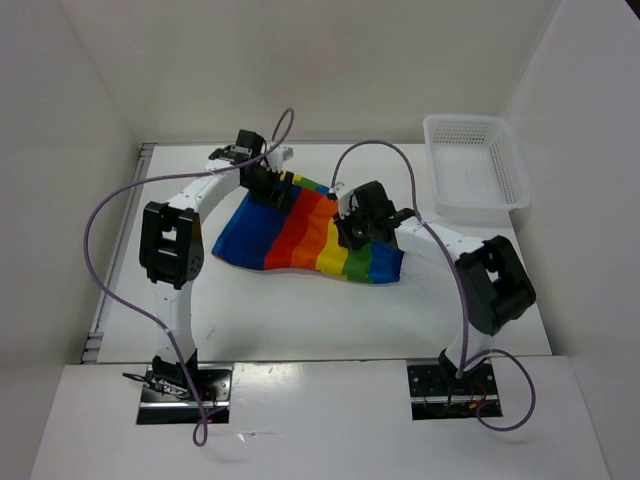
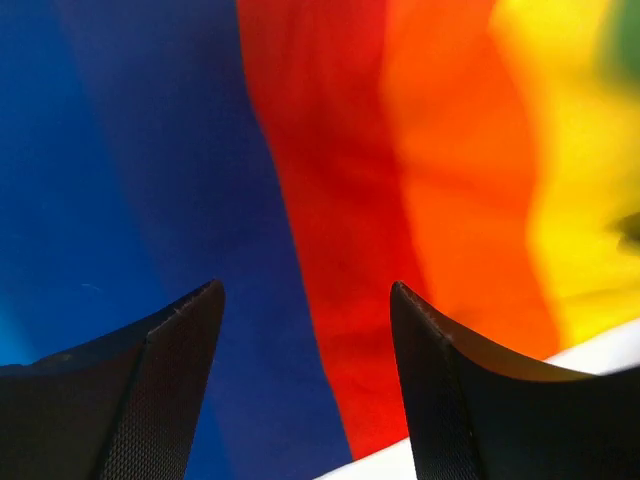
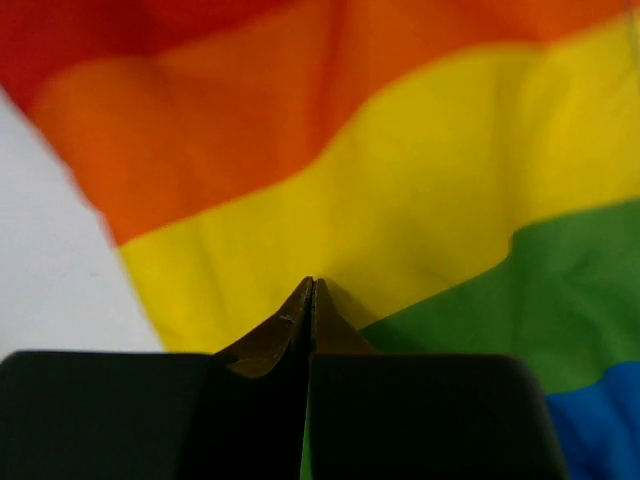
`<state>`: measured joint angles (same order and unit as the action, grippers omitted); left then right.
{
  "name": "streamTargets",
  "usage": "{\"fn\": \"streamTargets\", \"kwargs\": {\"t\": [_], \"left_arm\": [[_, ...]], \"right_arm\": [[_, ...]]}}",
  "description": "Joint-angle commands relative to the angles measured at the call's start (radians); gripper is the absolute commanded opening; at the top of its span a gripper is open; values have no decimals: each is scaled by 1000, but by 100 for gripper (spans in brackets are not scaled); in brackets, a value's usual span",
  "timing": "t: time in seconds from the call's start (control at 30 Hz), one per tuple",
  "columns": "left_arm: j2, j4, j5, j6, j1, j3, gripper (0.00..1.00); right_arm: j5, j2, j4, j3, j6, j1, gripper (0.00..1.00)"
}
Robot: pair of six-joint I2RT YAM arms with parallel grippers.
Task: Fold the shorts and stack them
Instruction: Fold the shorts
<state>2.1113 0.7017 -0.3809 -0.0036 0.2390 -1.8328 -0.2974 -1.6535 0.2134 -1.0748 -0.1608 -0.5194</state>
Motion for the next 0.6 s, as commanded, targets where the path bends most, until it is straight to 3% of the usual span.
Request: {"fn": "streamTargets", "kwargs": {"t": [0.0,0.27,0.57], "left_arm": [[-5,-56,28,4,-23,169,74],[15,-157,152,4,-98,360,73],[4,-151,172,4,-129,394,73]], "right_arm": [[111,-38,-48,22,141,19,0],[184,-38,56,142,257,203,0],[273,-113,98,49,138,317,0]]}}
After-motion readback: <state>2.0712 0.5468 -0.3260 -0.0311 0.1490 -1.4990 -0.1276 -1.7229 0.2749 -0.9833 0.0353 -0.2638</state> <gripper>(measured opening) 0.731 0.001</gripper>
